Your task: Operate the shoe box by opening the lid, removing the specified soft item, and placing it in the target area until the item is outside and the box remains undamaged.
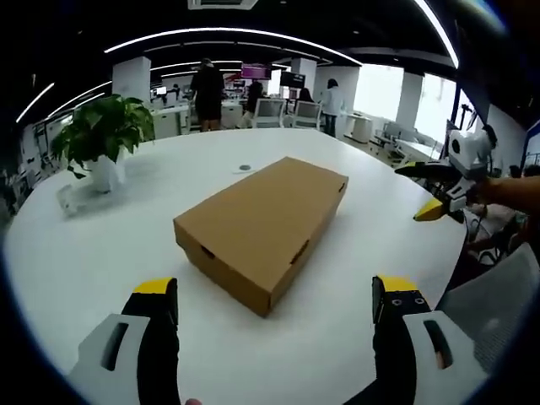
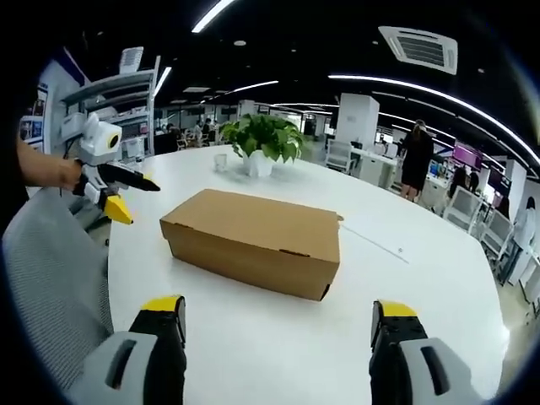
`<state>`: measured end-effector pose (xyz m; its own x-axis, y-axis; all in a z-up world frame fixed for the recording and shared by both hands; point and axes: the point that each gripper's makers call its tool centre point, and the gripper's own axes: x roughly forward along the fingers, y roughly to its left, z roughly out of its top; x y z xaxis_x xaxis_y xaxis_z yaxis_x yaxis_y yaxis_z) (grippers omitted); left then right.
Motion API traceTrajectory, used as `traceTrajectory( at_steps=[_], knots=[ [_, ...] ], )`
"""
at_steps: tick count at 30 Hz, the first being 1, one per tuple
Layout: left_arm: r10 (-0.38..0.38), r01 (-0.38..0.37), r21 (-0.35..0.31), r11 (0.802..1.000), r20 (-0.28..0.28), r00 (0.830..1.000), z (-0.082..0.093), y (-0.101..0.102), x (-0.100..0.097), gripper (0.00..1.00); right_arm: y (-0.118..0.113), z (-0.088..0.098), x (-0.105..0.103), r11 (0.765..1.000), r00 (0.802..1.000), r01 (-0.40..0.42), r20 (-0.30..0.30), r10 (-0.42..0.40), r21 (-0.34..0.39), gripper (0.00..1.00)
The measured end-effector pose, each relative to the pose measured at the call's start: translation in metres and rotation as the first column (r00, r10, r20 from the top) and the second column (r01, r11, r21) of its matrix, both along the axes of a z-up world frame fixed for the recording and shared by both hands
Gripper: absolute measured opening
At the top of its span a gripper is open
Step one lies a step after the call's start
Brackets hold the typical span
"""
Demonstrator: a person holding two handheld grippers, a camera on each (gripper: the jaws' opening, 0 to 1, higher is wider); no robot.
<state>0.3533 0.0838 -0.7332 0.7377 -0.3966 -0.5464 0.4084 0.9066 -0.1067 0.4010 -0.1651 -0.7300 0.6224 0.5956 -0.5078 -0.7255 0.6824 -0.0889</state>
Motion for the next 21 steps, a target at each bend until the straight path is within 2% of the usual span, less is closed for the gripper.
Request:
traceTrajectory(
  at_steps=[7,13,21],
  knots=[
    [0.026,-0.026,-0.01,1.0,-0.023,0.999,-0.006,-0.004,0.01,0.98,0.007,-0.01,0.018,1.0,1.0,-0.024,-0.003,0.024,0.005,0.87],
    [0.049,-0.049,0.009,0.999,-0.03,0.998,-0.02,-0.005,0.015,0.98,0.012,-0.016,0.031,0.999,0.999,-0.04,-0.008,0.04,0.01,0.86],
    [0.087,-0.087,-0.011,0.996,-0.066,0.994,-0.035,-0.008,0.019,0.98,0.017,-0.027,0.047,0.998,0.998,-0.056,-0.018,0.056,-0.006,0.84]
  ],
)
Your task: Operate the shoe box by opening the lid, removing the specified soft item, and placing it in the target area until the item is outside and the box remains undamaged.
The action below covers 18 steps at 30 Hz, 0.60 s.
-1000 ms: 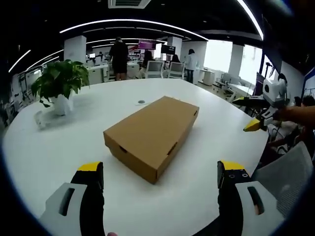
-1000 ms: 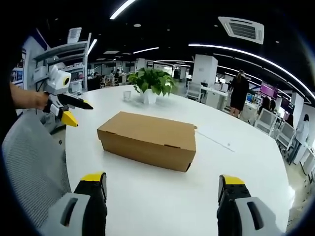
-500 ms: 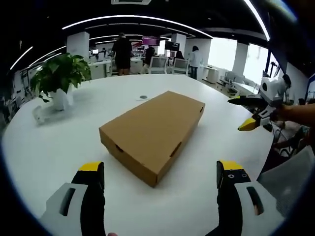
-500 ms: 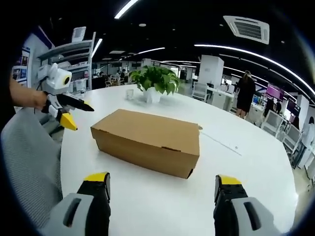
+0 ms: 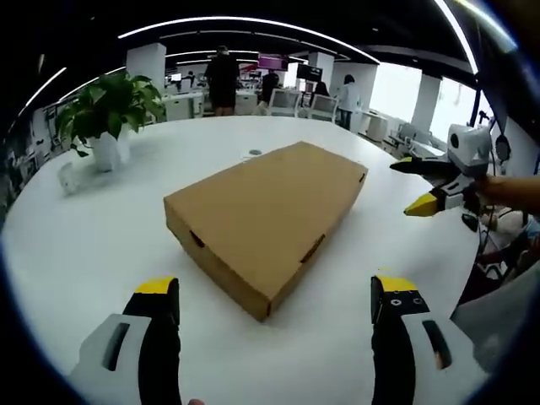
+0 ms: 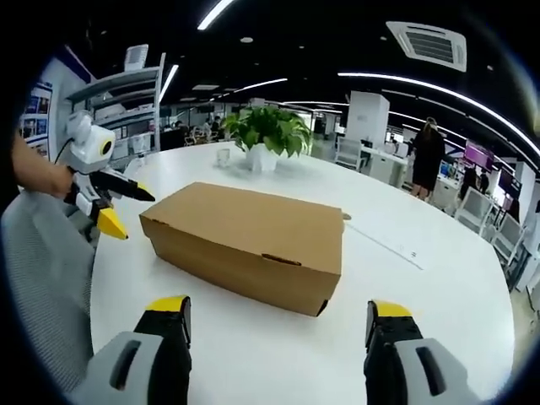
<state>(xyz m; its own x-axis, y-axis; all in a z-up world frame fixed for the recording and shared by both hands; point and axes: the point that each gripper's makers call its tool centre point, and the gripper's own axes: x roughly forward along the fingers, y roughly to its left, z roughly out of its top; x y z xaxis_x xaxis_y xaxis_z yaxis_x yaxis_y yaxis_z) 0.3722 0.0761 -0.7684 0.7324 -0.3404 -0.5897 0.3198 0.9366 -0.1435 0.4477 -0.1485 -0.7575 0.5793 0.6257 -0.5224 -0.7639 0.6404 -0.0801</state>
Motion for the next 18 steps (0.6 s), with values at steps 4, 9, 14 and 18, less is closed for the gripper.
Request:
traceTrajectory(
  at_steps=[4,9,14,18],
  knots=[
    [0.019,-0.019,-0.015,1.0,-0.006,1.0,-0.003,-0.002,0.006,0.97,0.006,-0.003,0.007,1.0,1.0,-0.025,-0.005,0.025,0.005,0.84],
    [0.027,-0.027,-0.017,0.999,-0.014,1.0,-0.007,-0.005,0.012,0.96,0.011,-0.002,0.021,0.999,0.999,-0.04,-0.002,0.04,0.019,0.82],
    [0.06,-0.061,-0.032,0.998,-0.038,0.997,-0.017,-0.007,0.018,0.94,0.014,-0.002,0.034,0.998,0.999,-0.051,-0.011,0.051,0.024,0.81],
    [0.102,-0.103,-0.039,0.994,-0.041,0.994,-0.02,-0.006,0.02,0.93,0.018,-0.006,0.042,0.997,0.997,-0.078,-0.024,0.079,0.021,0.8]
  ],
)
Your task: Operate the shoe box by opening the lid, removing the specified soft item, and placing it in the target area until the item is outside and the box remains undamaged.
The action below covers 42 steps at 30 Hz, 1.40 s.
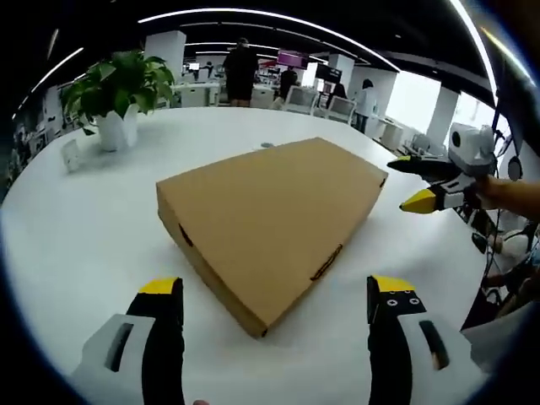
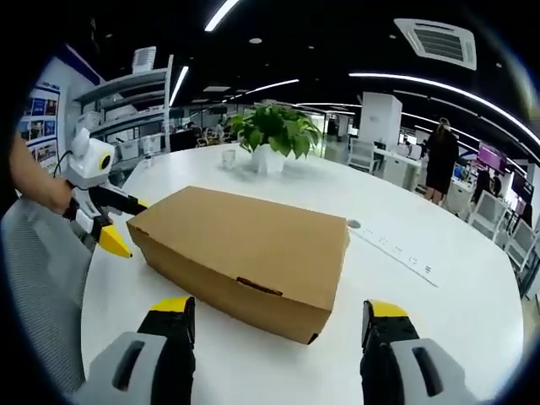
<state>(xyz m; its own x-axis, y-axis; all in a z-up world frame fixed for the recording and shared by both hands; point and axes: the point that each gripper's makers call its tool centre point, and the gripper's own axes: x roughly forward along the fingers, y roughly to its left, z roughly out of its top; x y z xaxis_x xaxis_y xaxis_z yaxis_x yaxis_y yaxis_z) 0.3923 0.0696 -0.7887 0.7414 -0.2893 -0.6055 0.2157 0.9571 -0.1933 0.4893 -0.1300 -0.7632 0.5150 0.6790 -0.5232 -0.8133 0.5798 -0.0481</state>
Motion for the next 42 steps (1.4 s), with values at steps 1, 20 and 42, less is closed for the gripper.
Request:
traceTrajectory(
  at_steps=[1,20,42],
  knots=[
    [0.009,-0.009,-0.001,1.0,0.0,1.0,-0.001,0.0,0.001,0.93,0.001,-0.001,0.001,1.0,1.0,-0.004,-0.005,0.004,-0.004,0.8],
    [0.065,-0.065,-0.016,0.998,-0.009,0.998,-0.002,0.002,0.019,0.79,0.017,-0.016,0.017,0.999,0.997,-0.045,-0.066,0.045,-0.004,0.69],
    [0.017,-0.017,-0.025,1.0,-0.018,1.0,-0.004,0.007,0.018,0.77,0.025,-0.015,0.001,1.0,0.995,-0.02,-0.095,0.02,0.008,0.63]
  ],
)
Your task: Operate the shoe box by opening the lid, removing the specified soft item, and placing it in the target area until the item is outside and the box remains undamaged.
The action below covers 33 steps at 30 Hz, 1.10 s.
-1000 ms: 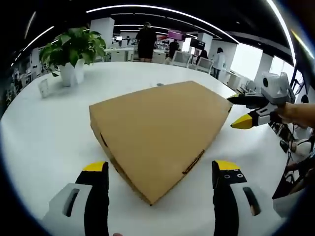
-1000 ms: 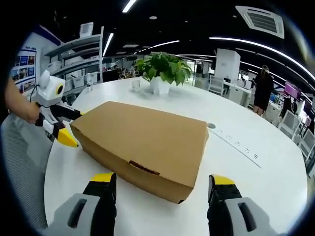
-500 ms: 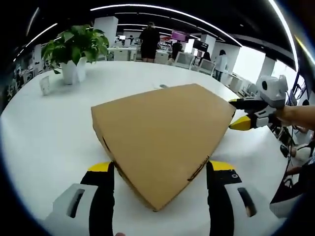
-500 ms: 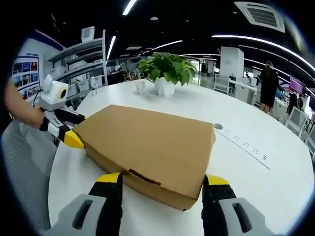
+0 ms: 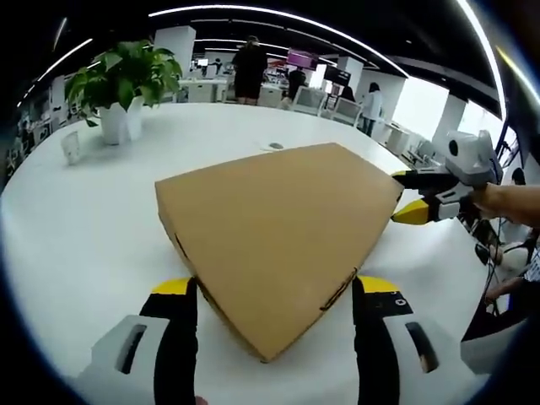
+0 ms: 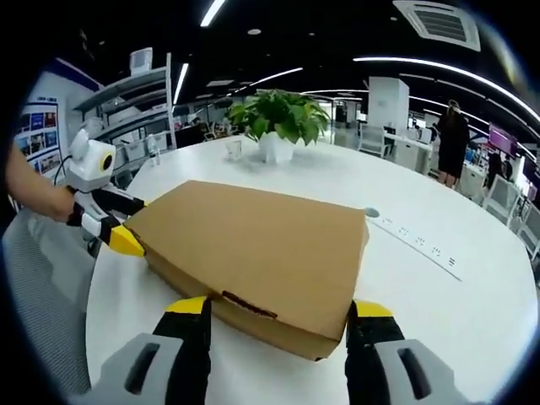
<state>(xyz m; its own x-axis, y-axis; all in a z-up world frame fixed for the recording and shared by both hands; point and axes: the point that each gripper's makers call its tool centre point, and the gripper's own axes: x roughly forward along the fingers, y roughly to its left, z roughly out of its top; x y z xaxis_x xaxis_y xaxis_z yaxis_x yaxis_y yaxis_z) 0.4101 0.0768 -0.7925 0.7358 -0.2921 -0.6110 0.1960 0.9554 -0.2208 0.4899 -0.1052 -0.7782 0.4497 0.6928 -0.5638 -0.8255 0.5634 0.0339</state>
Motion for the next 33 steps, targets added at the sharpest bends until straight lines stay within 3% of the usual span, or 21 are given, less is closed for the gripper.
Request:
traceTrajectory(
  at_steps=[19,33],
  knots=[
    [-0.1,0.1,0.001,0.995,-0.036,0.994,0.0,0.014,-0.005,0.76,0.007,-0.001,-0.02,0.996,0.996,0.091,0.001,-0.091,-0.001,0.63],
    [-0.196,0.196,-0.001,0.981,-0.046,0.98,0.0,0.027,-0.008,0.76,0.015,-0.001,-0.04,0.983,0.983,0.183,0.001,-0.183,0.0,0.62]
  ],
)
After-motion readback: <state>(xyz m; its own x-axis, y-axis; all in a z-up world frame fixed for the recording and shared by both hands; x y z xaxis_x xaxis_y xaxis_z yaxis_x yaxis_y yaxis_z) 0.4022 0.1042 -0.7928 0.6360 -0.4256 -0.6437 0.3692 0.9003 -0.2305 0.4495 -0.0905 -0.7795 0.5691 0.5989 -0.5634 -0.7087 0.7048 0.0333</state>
